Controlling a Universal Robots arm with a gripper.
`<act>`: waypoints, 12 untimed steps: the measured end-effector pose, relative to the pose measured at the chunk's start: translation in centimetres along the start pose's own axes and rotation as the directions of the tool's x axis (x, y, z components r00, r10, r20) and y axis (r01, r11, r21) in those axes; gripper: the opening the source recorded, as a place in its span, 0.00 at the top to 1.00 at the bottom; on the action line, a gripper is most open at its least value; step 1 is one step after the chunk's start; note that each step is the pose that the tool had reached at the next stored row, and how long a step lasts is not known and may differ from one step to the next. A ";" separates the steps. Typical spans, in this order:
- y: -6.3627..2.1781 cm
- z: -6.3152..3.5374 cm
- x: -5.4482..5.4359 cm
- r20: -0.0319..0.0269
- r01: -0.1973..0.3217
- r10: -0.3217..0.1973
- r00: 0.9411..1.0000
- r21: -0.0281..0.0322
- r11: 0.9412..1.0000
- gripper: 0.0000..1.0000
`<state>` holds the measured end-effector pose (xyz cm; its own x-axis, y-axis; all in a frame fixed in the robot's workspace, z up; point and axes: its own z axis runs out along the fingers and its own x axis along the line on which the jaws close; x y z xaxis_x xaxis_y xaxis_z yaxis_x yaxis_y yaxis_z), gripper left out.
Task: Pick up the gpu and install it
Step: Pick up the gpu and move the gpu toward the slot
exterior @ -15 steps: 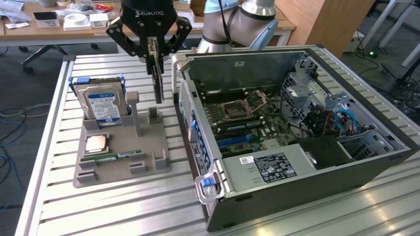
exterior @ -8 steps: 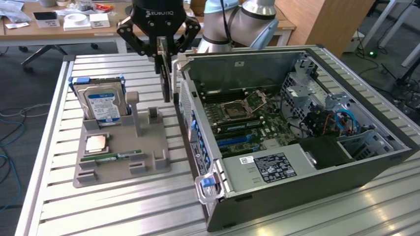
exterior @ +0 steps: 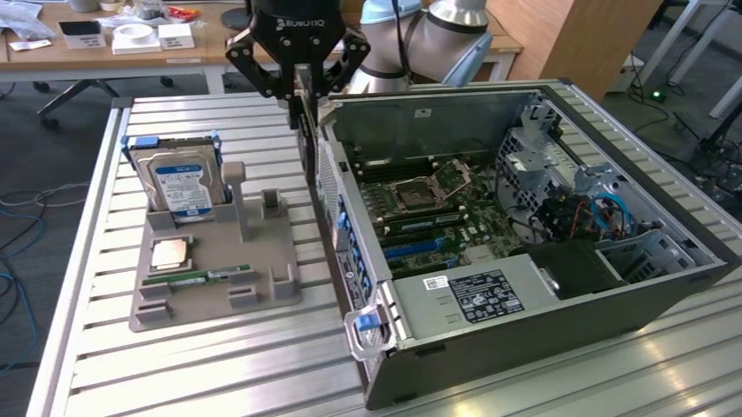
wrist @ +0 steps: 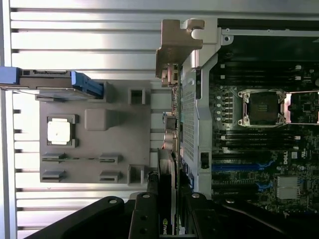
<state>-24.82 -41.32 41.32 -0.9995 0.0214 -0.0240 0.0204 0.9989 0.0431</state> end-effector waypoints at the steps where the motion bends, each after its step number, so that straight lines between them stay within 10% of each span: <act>1: 0.01 0.01 -0.2 0.000 0.000 0.000 1.000 0.000 1.000 0.74; 12: 0.07 0.08 -3.4 0.000 0.000 0.000 1.000 0.000 1.000 0.74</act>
<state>-21.44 -41.32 41.32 -0.9995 0.0213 -0.0239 0.0202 0.9989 0.0431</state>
